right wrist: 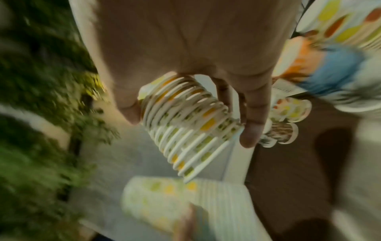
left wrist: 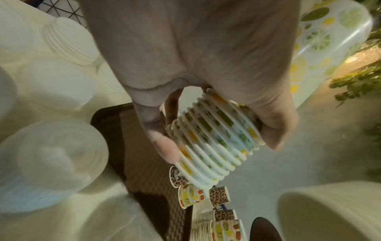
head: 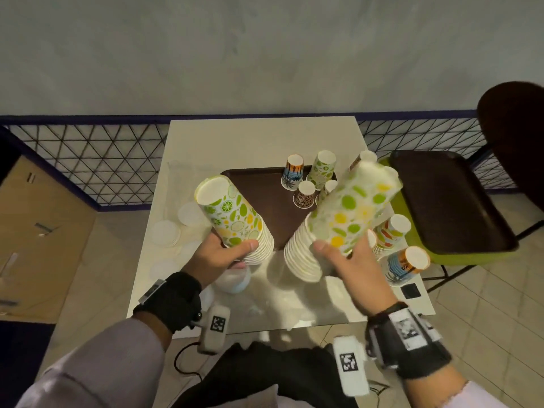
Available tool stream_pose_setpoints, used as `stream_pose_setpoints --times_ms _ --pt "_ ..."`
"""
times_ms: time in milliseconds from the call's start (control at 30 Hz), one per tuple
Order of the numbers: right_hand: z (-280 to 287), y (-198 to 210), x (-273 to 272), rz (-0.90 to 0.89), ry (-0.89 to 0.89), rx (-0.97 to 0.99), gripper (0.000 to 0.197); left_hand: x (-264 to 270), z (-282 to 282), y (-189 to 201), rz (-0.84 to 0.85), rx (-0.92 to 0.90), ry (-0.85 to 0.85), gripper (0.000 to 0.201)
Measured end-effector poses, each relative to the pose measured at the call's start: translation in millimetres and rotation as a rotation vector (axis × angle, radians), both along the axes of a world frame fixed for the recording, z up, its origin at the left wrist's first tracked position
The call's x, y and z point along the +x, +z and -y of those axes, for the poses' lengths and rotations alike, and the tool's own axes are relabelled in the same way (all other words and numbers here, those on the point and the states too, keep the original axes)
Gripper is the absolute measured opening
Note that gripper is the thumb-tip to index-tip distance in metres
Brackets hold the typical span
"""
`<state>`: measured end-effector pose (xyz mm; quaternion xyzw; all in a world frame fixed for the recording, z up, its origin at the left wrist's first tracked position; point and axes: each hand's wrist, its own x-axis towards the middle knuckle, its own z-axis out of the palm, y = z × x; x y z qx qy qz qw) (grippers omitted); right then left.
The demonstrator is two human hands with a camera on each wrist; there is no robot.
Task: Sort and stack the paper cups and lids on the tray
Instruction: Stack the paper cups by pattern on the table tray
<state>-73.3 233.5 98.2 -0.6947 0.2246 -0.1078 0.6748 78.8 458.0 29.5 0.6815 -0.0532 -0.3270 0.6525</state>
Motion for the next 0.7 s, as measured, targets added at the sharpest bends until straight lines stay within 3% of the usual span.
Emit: stream_pose_setpoints --times_ms 133,267,367,500,633,700 --pt "28 68 33 0.111 -0.083 0.276 0.066 9 11 15 -0.011 -0.03 0.028 0.046" --pt "78 115 78 0.166 -0.154 0.294 0.071 14 30 34 0.025 -0.037 -0.007 0.034" --pt "112 132 113 0.173 -0.207 0.296 0.081 19 47 44 0.049 -0.034 -0.009 0.038" --pt "147 123 165 0.094 -0.221 0.171 0.078 28 73 55 0.091 -0.011 0.004 0.042" --pt "177 81 211 -0.043 -0.213 0.024 0.097 38 98 61 0.113 0.009 0.042 0.057" --pt "189 57 228 -0.074 -0.207 -0.076 0.096 42 108 64 0.135 0.019 0.039 0.058"
